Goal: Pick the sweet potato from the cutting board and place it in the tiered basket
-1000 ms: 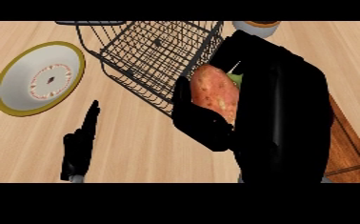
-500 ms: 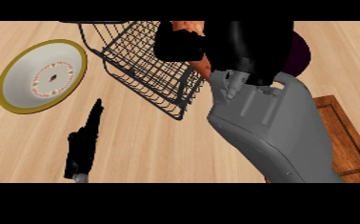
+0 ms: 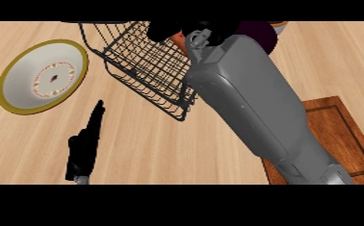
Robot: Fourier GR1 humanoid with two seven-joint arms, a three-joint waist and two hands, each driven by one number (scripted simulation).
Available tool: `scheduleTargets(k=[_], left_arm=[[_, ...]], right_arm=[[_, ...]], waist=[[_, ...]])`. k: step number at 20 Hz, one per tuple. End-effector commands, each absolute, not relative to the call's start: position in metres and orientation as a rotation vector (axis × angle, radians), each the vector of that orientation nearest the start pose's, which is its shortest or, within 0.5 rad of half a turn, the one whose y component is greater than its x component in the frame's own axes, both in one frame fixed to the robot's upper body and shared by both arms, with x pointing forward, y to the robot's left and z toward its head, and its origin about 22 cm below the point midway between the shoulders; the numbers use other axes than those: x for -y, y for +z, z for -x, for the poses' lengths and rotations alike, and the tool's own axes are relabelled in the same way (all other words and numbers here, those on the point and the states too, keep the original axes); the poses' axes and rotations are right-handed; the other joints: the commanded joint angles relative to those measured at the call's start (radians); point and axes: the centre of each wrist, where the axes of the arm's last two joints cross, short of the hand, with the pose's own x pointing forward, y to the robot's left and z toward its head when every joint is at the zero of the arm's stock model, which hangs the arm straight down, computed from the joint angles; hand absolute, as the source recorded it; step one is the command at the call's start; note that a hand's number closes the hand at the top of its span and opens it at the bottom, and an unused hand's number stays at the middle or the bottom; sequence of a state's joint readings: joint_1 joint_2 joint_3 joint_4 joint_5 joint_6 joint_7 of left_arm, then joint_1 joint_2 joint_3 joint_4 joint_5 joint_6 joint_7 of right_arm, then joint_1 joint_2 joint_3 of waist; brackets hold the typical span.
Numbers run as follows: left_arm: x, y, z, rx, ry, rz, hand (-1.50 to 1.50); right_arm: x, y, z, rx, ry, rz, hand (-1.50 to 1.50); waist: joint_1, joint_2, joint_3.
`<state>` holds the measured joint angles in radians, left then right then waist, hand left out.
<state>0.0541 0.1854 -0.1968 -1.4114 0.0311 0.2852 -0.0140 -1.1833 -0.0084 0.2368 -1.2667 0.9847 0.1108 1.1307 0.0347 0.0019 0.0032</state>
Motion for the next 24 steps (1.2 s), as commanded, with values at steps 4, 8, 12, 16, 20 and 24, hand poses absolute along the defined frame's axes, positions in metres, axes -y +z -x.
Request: scheduleTargets(k=[4,8,12,16,20,24], left_arm=[[-0.239,-0.055,-0.222,1.299,-0.037,-0.224,0.00],[-0.212,-0.053,-0.216,1.326,-0.079,-0.216,0.00],[-0.229,-0.046,-0.226,1.337,-0.069,-0.217,0.00],[-0.227,-0.052,-0.223,1.329,-0.065,-0.209,0.00],[-0.228,-0.058,-0.215,1.306,-0.062,-0.211,0.00],[-0.241,-0.048,-0.224,1.318,-0.045,-0.248,0.00]], right_arm=[[0.011,0.237,-0.380,1.252,0.463,1.114,1.50],[0.013,0.227,-0.387,1.266,0.350,0.989,1.50],[0.034,0.229,-0.401,1.291,0.184,0.804,-1.50],[0.046,0.188,-0.397,1.382,0.052,0.726,-1.50],[0.031,0.219,-0.388,1.489,-0.080,0.615,-1.50],[0.033,0.215,-0.388,1.621,-0.203,0.725,-1.50]], waist=[[-0.003,0.006,-0.004],[0.023,0.009,-0.004],[0.029,0.014,-0.003],[0.023,0.014,-0.003],[0.011,0.005,-0.003],[-0.023,-0.001,-0.004]])
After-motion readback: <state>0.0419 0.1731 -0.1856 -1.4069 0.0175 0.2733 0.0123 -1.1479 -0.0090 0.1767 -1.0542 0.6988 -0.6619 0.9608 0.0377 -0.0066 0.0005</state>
